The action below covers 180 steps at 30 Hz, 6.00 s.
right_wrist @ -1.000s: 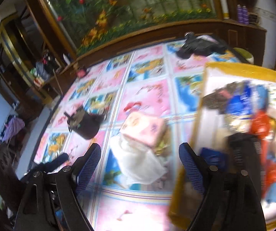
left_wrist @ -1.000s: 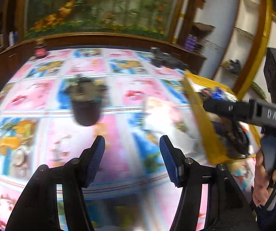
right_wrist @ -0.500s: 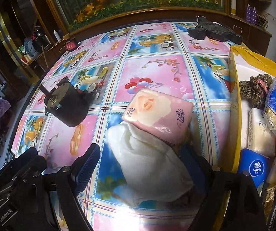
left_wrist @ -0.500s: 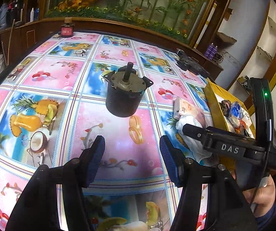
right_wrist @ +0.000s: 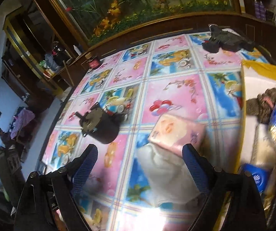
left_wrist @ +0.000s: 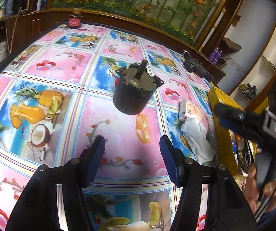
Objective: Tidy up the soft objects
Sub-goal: 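Grasp the white towel on the table with the right gripper and lift it, then grasp the pink tissue pack with the left gripper while the right holds the towel raised, then lift the pink pack with the left gripper while the right holds the white towel aloft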
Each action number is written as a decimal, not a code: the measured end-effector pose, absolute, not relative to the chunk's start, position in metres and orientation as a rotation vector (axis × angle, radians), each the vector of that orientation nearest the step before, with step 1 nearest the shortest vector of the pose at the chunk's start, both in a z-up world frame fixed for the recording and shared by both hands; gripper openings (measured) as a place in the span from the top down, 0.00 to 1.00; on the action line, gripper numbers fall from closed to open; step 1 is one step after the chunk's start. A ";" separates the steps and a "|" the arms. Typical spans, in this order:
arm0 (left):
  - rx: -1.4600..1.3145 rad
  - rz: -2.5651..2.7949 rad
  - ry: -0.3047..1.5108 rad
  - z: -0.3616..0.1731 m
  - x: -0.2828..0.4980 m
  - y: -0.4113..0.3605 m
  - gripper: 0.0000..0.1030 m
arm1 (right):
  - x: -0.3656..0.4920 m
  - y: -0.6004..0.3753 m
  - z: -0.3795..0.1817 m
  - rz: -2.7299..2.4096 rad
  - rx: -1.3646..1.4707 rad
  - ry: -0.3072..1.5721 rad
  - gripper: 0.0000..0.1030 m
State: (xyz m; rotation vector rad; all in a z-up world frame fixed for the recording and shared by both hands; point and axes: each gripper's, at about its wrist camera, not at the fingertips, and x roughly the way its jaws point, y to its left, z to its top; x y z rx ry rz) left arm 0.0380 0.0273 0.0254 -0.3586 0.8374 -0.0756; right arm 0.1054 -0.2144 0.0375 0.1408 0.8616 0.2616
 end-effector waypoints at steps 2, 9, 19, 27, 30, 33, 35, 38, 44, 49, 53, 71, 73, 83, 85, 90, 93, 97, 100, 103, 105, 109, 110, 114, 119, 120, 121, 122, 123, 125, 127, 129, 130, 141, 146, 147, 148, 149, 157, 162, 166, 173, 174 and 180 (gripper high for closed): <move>-0.343 -0.077 0.839 0.025 0.038 0.024 0.44 | 0.117 -0.214 0.036 0.221 0.093 0.881 0.13; -0.365 -0.063 0.842 0.024 0.038 0.031 0.44 | 0.131 -0.215 0.011 0.184 0.131 0.969 0.14; -0.385 -0.041 0.820 0.028 0.035 0.036 0.44 | 0.110 -0.191 0.003 0.468 0.296 1.079 0.11; -0.393 -0.042 0.825 0.027 0.035 0.036 0.44 | 0.121 -0.203 0.018 0.280 0.147 0.996 0.10; -0.395 -0.038 0.823 0.026 0.036 0.035 0.44 | 0.126 -0.192 -0.001 0.225 0.039 1.032 0.26; -0.391 -0.035 0.828 0.026 0.037 0.036 0.44 | 0.130 -0.181 -0.014 0.158 -0.075 1.029 0.63; -0.395 -0.032 0.829 0.025 0.037 0.037 0.44 | 0.130 -0.173 -0.016 0.160 -0.088 1.032 0.74; -0.400 -0.037 0.829 0.025 0.037 0.038 0.44 | 0.120 -0.169 -0.007 0.268 -0.010 1.016 0.84; -0.403 -0.150 0.813 0.029 0.036 0.027 0.44 | 0.084 -0.190 0.048 0.281 0.045 0.695 0.84; -0.290 -0.243 0.820 0.031 0.039 -0.008 0.44 | 0.072 -0.218 0.060 0.207 0.093 0.484 0.83; -0.199 -0.309 0.829 0.035 0.046 -0.040 0.44 | 0.069 -0.239 0.052 0.223 0.150 0.448 0.83; 0.003 -0.341 1.044 0.031 0.149 -0.118 0.25 | 0.062 -0.319 0.035 0.247 0.362 0.402 0.83; 0.028 -0.337 1.061 0.024 0.158 -0.124 0.25 | 0.063 -0.318 0.036 0.256 0.364 0.411 0.83; 0.027 -0.309 0.993 0.013 0.158 -0.136 0.28 | 0.066 -0.321 0.040 0.265 0.369 0.415 0.83; -0.003 -0.320 0.990 0.015 0.148 -0.129 0.28 | 0.066 -0.319 0.040 0.255 0.370 0.418 0.83; -0.052 -0.325 0.983 0.019 0.121 -0.110 0.28 | 0.066 -0.317 0.040 0.244 0.368 0.439 0.83; -0.080 -0.328 0.971 0.019 0.102 -0.098 0.28 | 0.067 -0.312 0.041 0.247 0.355 0.451 0.83; -0.099 -0.332 0.977 0.011 0.080 -0.090 0.28 | 0.068 -0.303 0.043 0.252 0.326 0.469 0.83; -0.071 -0.315 0.954 0.011 0.064 -0.087 0.28 | 0.070 -0.298 0.044 0.255 0.312 0.480 0.83; -0.070 -0.302 0.931 0.011 0.054 -0.083 0.28 | 0.071 -0.293 0.045 0.261 0.294 0.490 0.83; -0.078 -0.300 0.905 0.014 0.051 -0.080 0.28 | 0.072 -0.290 0.047 0.265 0.282 0.492 0.83; -0.067 -0.274 0.847 0.023 0.046 -0.076 0.28 | 0.072 -0.282 0.050 0.264 0.248 0.494 0.83; -0.067 -0.273 0.837 0.024 0.044 -0.076 0.28 | 0.072 -0.281 0.050 0.265 0.244 0.494 0.83; -0.074 -0.271 0.819 0.026 0.044 -0.074 0.28 | 0.073 -0.278 0.051 0.278 0.226 0.508 0.83; -0.084 -0.258 0.813 0.025 0.046 -0.071 0.28 | 0.074 -0.273 0.053 0.281 0.199 0.517 0.83; -0.083 -0.255 0.810 0.025 0.047 -0.070 0.28 | 0.074 -0.272 0.053 0.280 0.193 0.519 0.83; -0.083 -0.250 0.806 0.025 0.046 -0.070 0.28 | 0.075 -0.269 0.053 0.278 0.189 0.522 0.83; -0.082 -0.243 0.801 0.025 0.047 -0.069 0.28 | 0.075 -0.269 0.053 0.277 0.186 0.523 0.83; -0.079 -0.240 0.799 0.026 0.047 -0.069 0.28 | 0.075 -0.269 0.054 0.278 0.184 0.526 0.83; -0.067 -0.226 0.790 0.026 0.046 -0.070 0.28 | 0.074 -0.268 0.054 0.278 0.180 0.527 0.83; -0.049 -0.214 0.781 0.027 0.046 -0.072 0.28 | 0.075 -0.268 0.054 0.275 0.171 0.532 0.83; -0.030 -0.197 0.770 0.028 0.045 -0.074 0.28 | 0.075 -0.266 0.053 0.266 0.160 0.541 0.83; -0.020 -0.190 0.764 0.029 0.044 -0.075 0.28 | 0.075 -0.265 0.054 0.265 0.158 0.545 0.83; 0.070 -0.134 0.724 0.032 0.043 -0.085 0.28 | 0.073 -0.265 0.057 0.256 0.162 0.554 0.83; 0.085 -0.126 0.719 0.031 0.045 -0.086 0.28 | 0.073 -0.266 0.057 0.253 0.167 0.552 0.83; 0.086 -0.126 0.717 0.031 0.045 -0.087 0.28 | 0.073 -0.266 0.057 0.250 0.170 0.552 0.83; 0.089 -0.126 0.715 0.032 0.045 -0.088 0.28 | 0.072 -0.267 0.057 0.248 0.172 0.551 0.83; 0.093 -0.125 0.713 0.032 0.045 -0.088 0.28 | 0.072 -0.267 0.058 0.247 0.174 0.551 0.83; 0.116 -0.122 0.698 0.035 0.047 -0.096 0.28 | 0.069 -0.275 0.060 0.238 0.195 0.548 0.83; 0.126 -0.125 0.693 0.036 0.049 -0.100 0.28 | 0.067 -0.277 0.062 0.236 0.199 0.549 0.83; 0.131 -0.125 0.697 0.035 0.050 -0.101 0.28 | 0.067 -0.277 0.062 0.235 0.198 0.550 0.83; 0.105 -0.132 0.703 0.039 0.053 -0.099 0.28 | 0.068 -0.283 0.063 0.223 0.218 0.546 0.83; 0.100 -0.135 0.704 0.040 0.054 -0.099 0.28 | 0.067 -0.284 0.063 0.220 0.221 0.545 0.83; 0.070 -0.171 0.693 0.055 0.063 -0.109 0.28 | 0.063 -0.308 0.072 0.187 0.268 0.507 0.83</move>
